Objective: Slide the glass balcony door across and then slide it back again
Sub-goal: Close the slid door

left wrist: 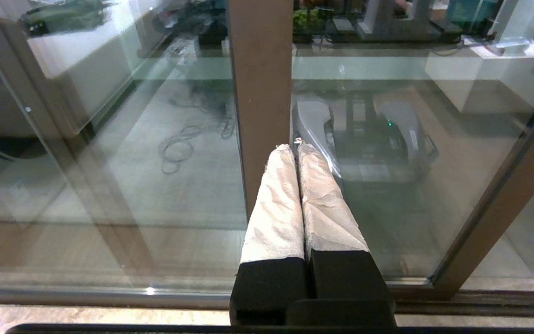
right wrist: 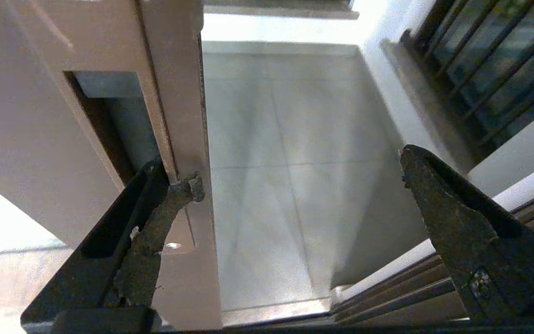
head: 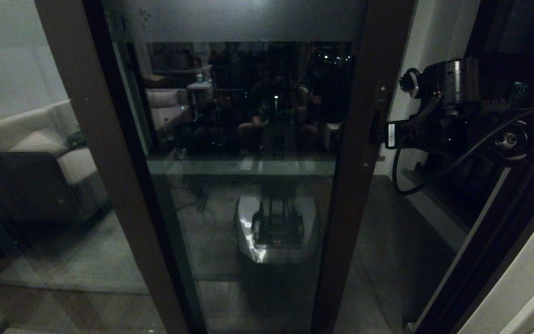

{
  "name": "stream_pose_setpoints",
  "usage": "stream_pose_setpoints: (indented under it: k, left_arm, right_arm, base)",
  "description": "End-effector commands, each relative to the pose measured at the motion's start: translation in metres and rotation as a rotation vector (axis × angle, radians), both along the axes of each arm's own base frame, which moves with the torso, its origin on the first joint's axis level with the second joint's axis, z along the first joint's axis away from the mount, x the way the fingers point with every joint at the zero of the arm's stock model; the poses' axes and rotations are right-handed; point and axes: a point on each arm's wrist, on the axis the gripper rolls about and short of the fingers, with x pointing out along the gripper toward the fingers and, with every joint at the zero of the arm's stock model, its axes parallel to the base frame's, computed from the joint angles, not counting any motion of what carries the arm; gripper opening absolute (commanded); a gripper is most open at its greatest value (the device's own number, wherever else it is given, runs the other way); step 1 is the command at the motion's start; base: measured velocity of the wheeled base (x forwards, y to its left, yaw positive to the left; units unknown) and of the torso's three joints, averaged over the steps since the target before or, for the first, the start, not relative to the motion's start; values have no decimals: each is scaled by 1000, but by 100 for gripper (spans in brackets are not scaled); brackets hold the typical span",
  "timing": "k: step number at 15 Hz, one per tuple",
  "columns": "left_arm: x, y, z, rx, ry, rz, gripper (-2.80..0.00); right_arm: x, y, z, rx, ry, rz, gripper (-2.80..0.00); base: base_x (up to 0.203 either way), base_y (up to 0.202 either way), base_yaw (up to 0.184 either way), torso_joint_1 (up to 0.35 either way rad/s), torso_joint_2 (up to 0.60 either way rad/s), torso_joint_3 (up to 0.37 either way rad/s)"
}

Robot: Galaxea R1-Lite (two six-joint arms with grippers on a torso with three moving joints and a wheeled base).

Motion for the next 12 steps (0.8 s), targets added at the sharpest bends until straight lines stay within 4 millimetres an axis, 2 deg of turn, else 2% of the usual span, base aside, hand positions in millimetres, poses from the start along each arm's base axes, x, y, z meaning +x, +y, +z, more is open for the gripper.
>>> stream_pose_setpoints:
  k: [1,12]
  left_arm:
    - [0,0,0,0,0,0,-280]
    - [0,0,0,0,0,0,-280]
  right_arm:
    - [-2,-10,-3,-18,-7,-26,0]
    - [-6,-45,-1,-42,-5,-110,0]
  base:
    - [0,0,0,0,0,0]
    - [0,0,0,0,0,0]
